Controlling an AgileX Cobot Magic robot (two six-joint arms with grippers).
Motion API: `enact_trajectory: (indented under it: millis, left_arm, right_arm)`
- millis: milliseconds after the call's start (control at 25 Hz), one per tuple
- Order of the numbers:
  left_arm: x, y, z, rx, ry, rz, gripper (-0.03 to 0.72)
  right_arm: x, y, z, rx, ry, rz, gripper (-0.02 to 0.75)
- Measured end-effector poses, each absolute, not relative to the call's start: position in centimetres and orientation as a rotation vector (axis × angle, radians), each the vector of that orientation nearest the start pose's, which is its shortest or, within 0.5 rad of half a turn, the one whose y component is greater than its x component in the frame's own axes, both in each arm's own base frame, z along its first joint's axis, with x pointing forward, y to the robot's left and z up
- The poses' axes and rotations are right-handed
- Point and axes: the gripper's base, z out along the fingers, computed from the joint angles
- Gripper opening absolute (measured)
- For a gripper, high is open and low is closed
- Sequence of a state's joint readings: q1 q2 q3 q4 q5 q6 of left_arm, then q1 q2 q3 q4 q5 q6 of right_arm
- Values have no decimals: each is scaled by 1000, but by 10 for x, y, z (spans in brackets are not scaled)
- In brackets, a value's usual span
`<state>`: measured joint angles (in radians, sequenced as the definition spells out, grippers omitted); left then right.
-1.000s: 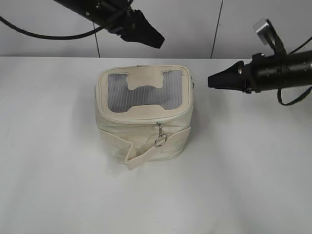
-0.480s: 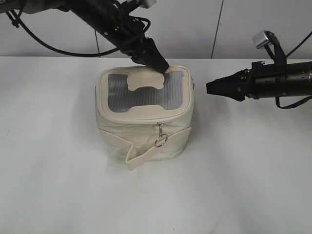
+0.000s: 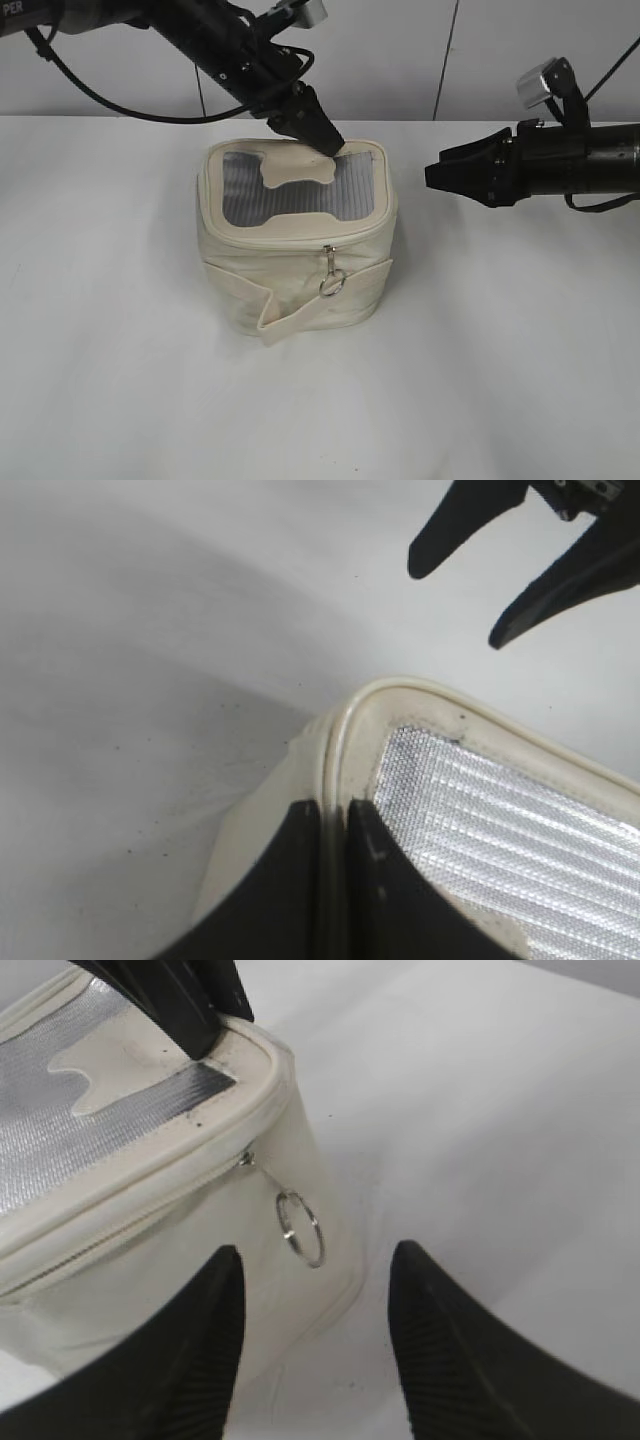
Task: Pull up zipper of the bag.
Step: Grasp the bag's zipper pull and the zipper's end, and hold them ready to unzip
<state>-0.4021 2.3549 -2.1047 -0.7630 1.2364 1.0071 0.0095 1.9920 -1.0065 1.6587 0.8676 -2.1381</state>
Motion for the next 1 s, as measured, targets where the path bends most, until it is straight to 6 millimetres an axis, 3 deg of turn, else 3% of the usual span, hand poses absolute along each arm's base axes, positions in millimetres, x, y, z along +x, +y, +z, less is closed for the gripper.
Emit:
enact_trajectory:
  millis: [200, 560, 1000]
  left_arm:
    - [434, -249, 210, 1492, 2157, -905, 50]
    - [434, -249, 210, 1492, 2157, -906, 48]
    - [434, -249, 211, 1490, 2157, -909, 47]
  right_arm:
    - [366, 77, 142, -922, 1900, 704, 412]
    - [361, 115, 133, -1019, 1961, 609, 423]
    - [362, 117, 122, -1015, 2005, 587, 423]
